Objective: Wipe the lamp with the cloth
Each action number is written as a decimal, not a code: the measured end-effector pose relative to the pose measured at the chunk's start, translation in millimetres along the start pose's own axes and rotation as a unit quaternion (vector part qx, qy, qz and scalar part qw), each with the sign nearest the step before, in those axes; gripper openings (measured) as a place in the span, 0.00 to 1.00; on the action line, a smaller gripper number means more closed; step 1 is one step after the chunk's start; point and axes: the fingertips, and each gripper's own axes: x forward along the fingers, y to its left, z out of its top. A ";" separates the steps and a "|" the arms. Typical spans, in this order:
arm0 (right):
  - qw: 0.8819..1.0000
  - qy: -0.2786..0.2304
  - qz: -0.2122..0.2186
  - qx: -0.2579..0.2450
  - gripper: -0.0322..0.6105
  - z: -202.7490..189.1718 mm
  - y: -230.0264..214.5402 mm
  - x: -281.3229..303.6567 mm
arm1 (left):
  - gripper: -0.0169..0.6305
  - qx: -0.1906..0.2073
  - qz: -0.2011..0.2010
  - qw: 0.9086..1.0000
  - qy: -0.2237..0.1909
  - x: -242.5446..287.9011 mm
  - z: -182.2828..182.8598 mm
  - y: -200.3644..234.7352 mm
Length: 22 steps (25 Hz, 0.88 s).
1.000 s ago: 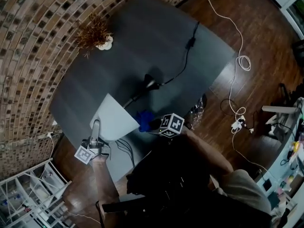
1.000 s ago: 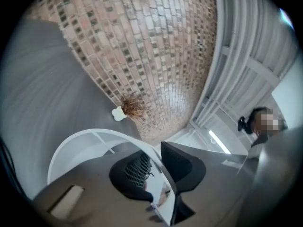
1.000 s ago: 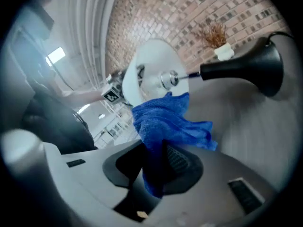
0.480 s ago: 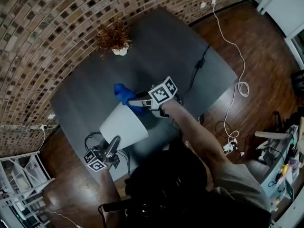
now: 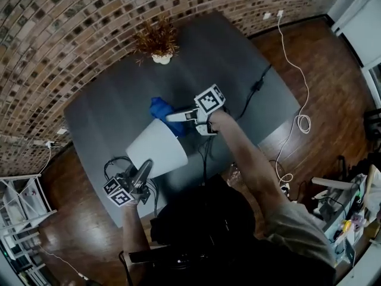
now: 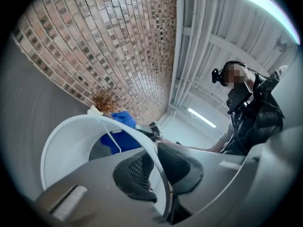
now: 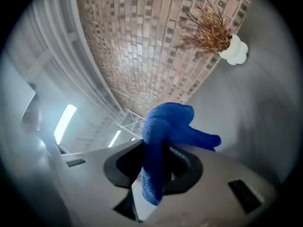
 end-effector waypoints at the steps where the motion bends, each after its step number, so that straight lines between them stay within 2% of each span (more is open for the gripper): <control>1: 0.999 -0.021 0.048 -0.011 0.20 -3.0 28.5 -15.7 | 0.07 -0.004 0.005 1.000 -0.001 -0.4 2.9 2.4; 2: 0.995 -0.046 0.081 -0.034 0.20 -5.0 55.9 -32.6 | 0.07 -0.004 0.007 1.000 0.000 -0.3 4.9 3.8; 3: 0.991 -0.078 0.086 -0.059 0.20 -3.6 75.7 -50.4 | 0.07 -0.001 0.002 1.000 0.002 -0.1 5.1 3.4; 4: 0.989 -0.111 0.063 -0.073 0.20 -0.5 84.6 -66.0 | 0.07 0.004 -0.007 1.000 0.004 -0.1 2.8 0.9; 5: 0.988 -0.133 0.018 -0.073 0.20 -0.9 80.8 -75.3 | 0.07 0.010 -0.019 1.000 0.006 -0.7 -1.8 -3.4; 6: 0.989 -0.131 -0.037 -0.063 0.20 -8.8 66.7 -74.9 | 0.07 0.016 -0.031 0.999 0.009 -1.9 -7.9 -8.6; 8: 0.989 -0.061 -0.125 -0.048 0.20 -46.3 30.2 -42.8 | 0.07 0.027 -0.046 0.998 0.013 -4.7 -19.4 -18.0; 10: 0.983 0.009 -0.169 -0.074 0.20 -80.9 7.6 -1.1 | 0.06 0.033 -0.038 0.999 0.013 -5.5 -24.2 -21.3; 11: 0.977 0.020 -0.192 -0.094 0.20 -88.0 0.9 7.2 | 0.06 0.032 -0.030 0.999 0.011 -5.5 -23.7 -20.6; 12: 0.967 0.021 -0.224 -0.116 0.20 -88.7 -5.1 3.7 | 0.06 0.031 -0.025 0.999 0.009 -5.4 -22.2 -19.2; 13: 0.953 0.021 -0.268 -0.140 0.20 -86.0 -13.5 -11.0 | 0.06 0.029 -0.025 0.999 0.009 -4.3 -20.7 -18.0; 14: 0.932 0.025 -0.324 -0.162 0.20 -82.6 -24.8 -34.6 | 0.06 0.029 -0.027 0.999 0.010 -2.5 -19.6 -17.7; 15: 0.905 0.031 -0.385 -0.177 0.20 -79.8 -37.1 -64.1 | 0.06 0.029 -0.028 0.999 0.011 -1.1 -19.3 -18.1; 16: 0.878 0.033 -0.441 -0.183 0.20 -77.4 -47.5 -94.9 | 0.06 0.029 -0.029 0.999 0.012 -0.5 -19.8 -18.7; 17: 0.857 0.029 -0.481 -0.183 0.20 -74.5 -52.3 -120.7 | 0.06 0.030 -0.028 0.999 0.013 -0.6 -20.7 -19.4; 18: 0.846 0.022 -0.500 -0.183 0.20 -70.5 -50.0 -135.6 | 0.06 0.031 -0.029 0.999 0.016 -0.9 -21.7 -20.2; 19: 0.849 0.014 -0.494 -0.188 0.20 -66.1 -41.3 -136.4 | 0.06 0.032 -0.030 0.999 0.017 -1.4 -22.5 -20.8; 22: 0.888 0.025 -0.401 -0.224 0.20 -66.4 -9.8 -77.3 | 0.06 0.032 -0.029 0.999 0.018 -4.4 -23.9 -22.2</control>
